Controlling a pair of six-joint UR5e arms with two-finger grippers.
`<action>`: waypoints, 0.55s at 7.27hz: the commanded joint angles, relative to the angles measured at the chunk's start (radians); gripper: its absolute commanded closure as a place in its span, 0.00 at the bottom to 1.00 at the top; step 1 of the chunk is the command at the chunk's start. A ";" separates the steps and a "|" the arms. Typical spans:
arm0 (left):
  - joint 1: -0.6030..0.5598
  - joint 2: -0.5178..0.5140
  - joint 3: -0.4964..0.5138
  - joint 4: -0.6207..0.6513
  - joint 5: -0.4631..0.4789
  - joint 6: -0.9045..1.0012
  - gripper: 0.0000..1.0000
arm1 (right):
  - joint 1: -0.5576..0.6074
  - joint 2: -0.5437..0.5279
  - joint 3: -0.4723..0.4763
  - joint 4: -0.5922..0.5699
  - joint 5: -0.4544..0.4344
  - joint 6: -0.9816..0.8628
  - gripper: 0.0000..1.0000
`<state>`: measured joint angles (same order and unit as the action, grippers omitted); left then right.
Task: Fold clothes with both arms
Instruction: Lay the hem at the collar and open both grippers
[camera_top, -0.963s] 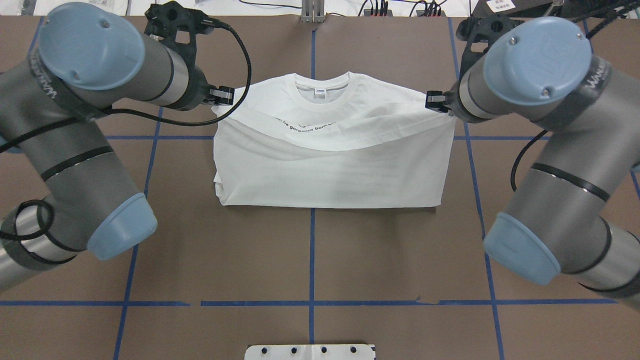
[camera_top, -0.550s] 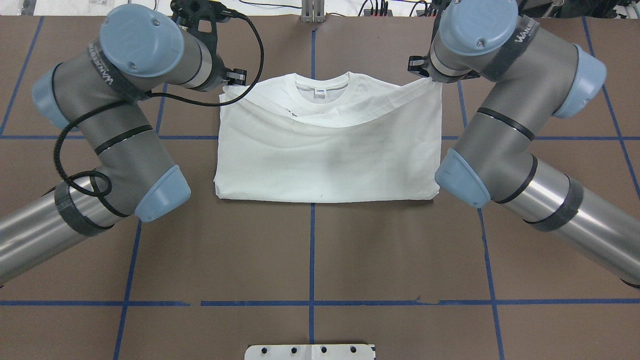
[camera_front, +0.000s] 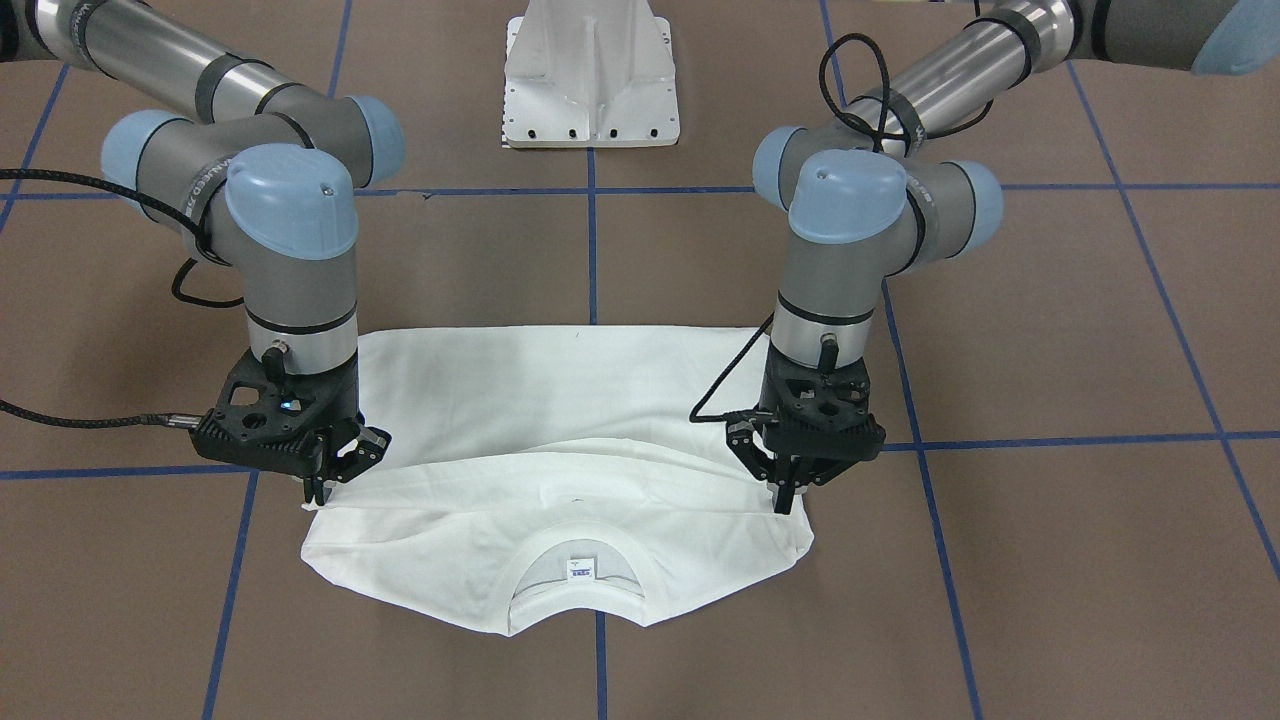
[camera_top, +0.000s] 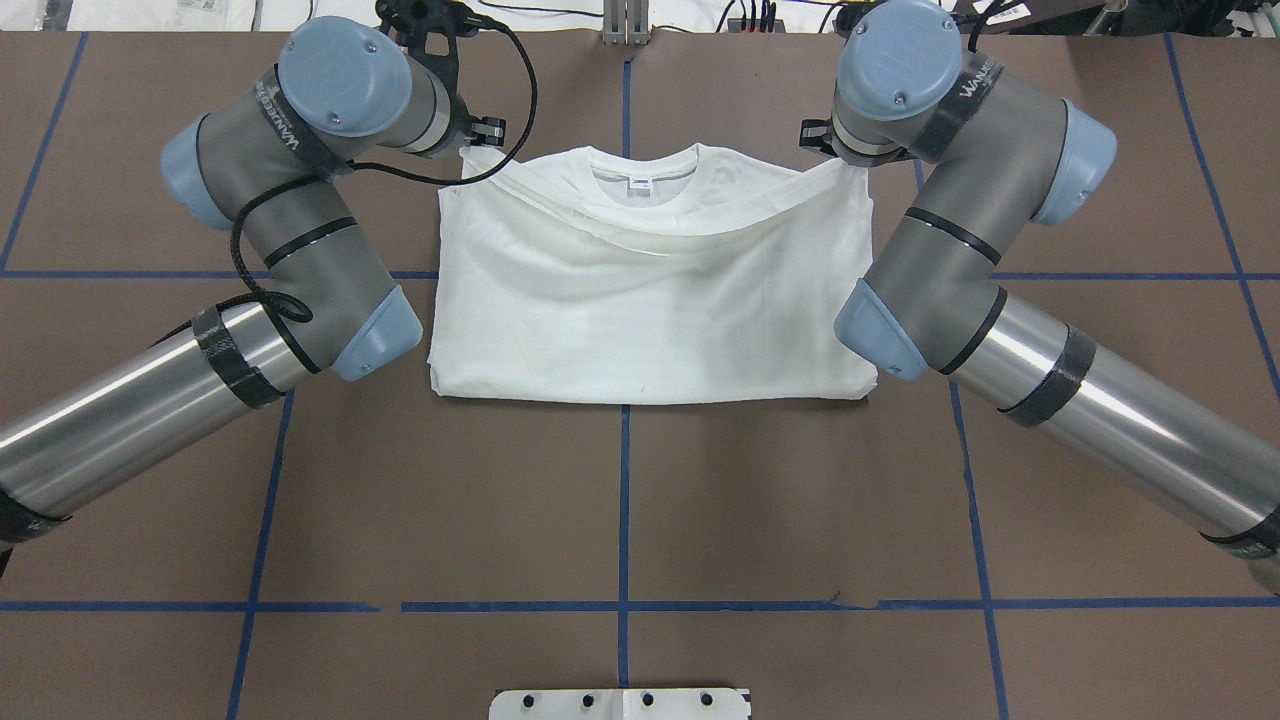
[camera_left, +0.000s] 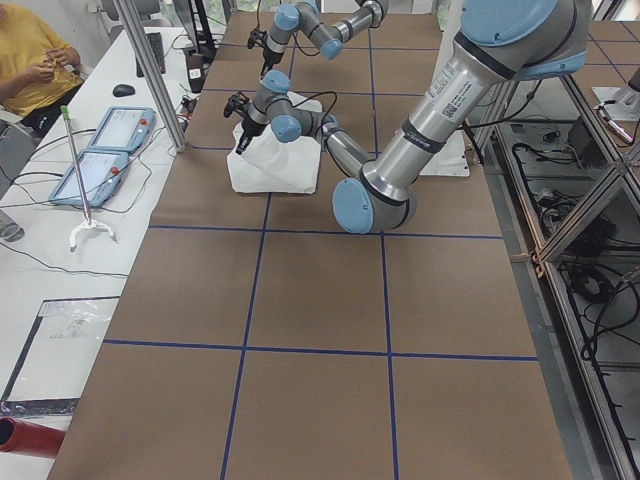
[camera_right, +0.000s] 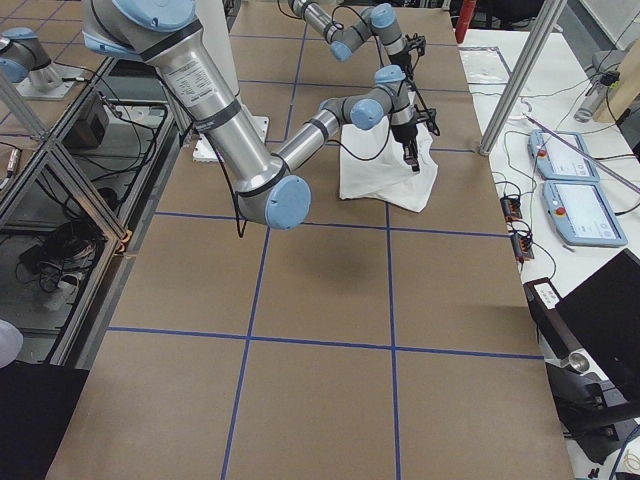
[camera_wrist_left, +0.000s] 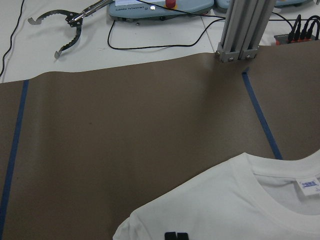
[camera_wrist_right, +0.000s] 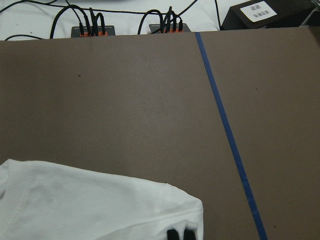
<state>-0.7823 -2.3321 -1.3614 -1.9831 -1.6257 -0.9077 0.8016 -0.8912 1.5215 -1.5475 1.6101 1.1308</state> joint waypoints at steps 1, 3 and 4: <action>-0.005 -0.044 0.111 -0.043 0.035 0.007 1.00 | -0.008 0.024 -0.082 0.045 -0.021 0.000 1.00; -0.008 -0.044 0.130 -0.048 0.036 0.013 1.00 | -0.012 0.021 -0.104 0.066 -0.027 -0.009 1.00; -0.015 -0.044 0.134 -0.048 0.036 0.018 1.00 | -0.009 0.021 -0.104 0.067 -0.027 -0.020 1.00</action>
<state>-0.7908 -2.3751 -1.2370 -2.0297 -1.5903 -0.8951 0.7916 -0.8697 1.4224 -1.4855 1.5846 1.1217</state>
